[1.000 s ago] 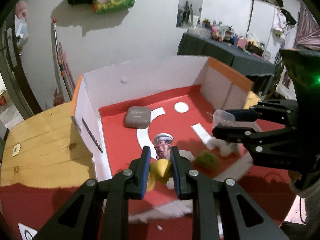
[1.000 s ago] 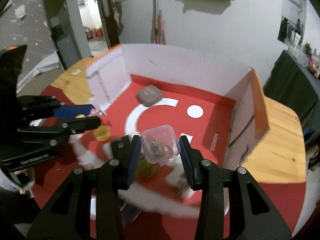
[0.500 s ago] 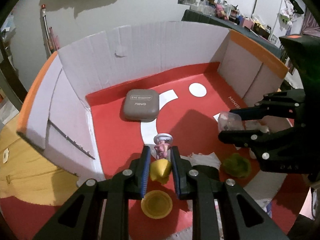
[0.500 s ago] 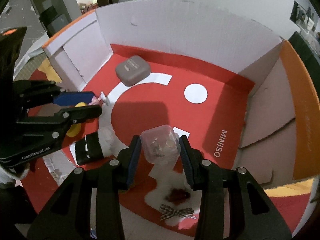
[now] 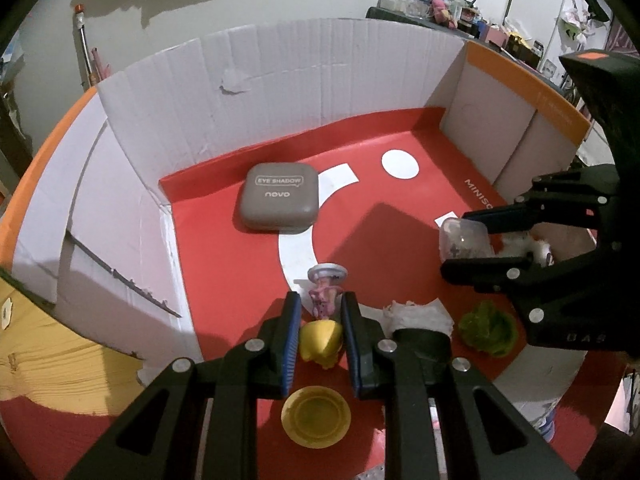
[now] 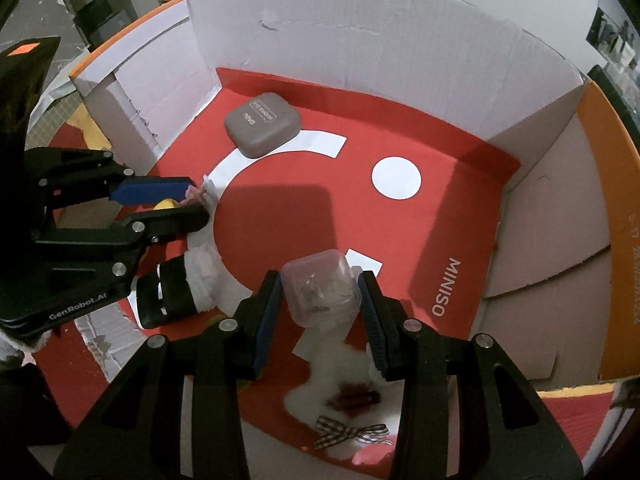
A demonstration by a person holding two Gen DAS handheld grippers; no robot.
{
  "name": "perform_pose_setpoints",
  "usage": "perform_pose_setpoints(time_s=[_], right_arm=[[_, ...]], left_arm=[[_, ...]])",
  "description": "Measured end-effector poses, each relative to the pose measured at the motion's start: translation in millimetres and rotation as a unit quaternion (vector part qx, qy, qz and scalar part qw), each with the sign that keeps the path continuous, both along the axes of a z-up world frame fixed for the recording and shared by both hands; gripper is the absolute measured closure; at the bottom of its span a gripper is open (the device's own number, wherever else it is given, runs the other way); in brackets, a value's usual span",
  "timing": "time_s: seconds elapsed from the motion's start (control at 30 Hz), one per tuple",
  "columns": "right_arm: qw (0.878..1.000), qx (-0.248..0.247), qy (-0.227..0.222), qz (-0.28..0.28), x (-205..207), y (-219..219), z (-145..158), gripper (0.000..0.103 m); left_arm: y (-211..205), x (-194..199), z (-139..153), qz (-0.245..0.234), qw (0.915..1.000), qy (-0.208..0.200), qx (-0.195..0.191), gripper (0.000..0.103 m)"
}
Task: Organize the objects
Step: 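Lift and carry the figurine and clear box over the box's red floor, then lower both items onto the red floor and open both grippers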
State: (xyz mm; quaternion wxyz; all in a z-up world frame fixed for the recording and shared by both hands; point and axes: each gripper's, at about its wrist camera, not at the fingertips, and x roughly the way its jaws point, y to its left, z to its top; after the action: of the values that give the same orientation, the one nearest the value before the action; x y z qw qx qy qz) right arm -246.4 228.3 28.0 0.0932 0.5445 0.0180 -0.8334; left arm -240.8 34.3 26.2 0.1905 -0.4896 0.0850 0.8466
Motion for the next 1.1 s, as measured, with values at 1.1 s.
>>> perform_pose_setpoints(time_s=[1.1], right_arm=[[1.0,0.018,-0.005,0.0,-0.4,0.8,4.3,0.062]], left_arm=[[-2.7,2.0,1.4,-0.001,0.9999,-0.009,0.007,0.08]])
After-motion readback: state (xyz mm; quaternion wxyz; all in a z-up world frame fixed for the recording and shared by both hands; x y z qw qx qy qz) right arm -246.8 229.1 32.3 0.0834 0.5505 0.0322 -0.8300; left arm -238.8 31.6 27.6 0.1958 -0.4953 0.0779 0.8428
